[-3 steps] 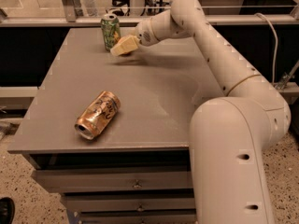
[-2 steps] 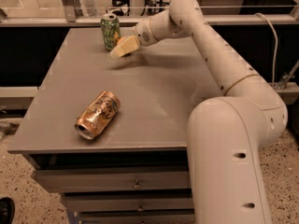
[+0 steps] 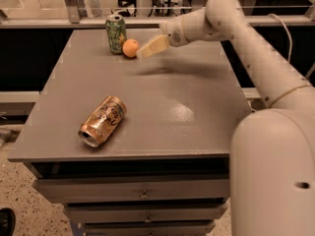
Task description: Move orange near green can
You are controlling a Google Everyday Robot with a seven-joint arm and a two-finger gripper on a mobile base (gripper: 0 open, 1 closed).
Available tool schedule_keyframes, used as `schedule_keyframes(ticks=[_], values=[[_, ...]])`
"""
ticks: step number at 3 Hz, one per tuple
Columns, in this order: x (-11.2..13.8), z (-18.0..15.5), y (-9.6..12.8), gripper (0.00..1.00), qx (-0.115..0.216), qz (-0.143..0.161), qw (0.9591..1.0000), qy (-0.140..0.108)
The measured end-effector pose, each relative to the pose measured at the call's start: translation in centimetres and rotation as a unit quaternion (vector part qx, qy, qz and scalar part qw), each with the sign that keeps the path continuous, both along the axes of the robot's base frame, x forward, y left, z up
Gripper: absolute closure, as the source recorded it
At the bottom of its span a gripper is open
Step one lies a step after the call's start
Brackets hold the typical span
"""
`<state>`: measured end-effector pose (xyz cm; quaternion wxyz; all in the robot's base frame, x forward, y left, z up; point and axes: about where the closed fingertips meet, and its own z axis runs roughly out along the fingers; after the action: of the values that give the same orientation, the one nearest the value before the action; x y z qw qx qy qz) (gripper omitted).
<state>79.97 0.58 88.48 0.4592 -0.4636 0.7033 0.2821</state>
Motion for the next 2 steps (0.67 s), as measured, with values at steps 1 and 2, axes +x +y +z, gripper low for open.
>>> schedule_keyframes(ticks=[1, 2], values=[[-2.6, 2.5, -7.9, 0.00, 0.014, -0.041, 0.9985, -0.034], [-5.1, 4.2, -13.8, 0.00, 0.036, -0.071, 0.9954, -0.054]])
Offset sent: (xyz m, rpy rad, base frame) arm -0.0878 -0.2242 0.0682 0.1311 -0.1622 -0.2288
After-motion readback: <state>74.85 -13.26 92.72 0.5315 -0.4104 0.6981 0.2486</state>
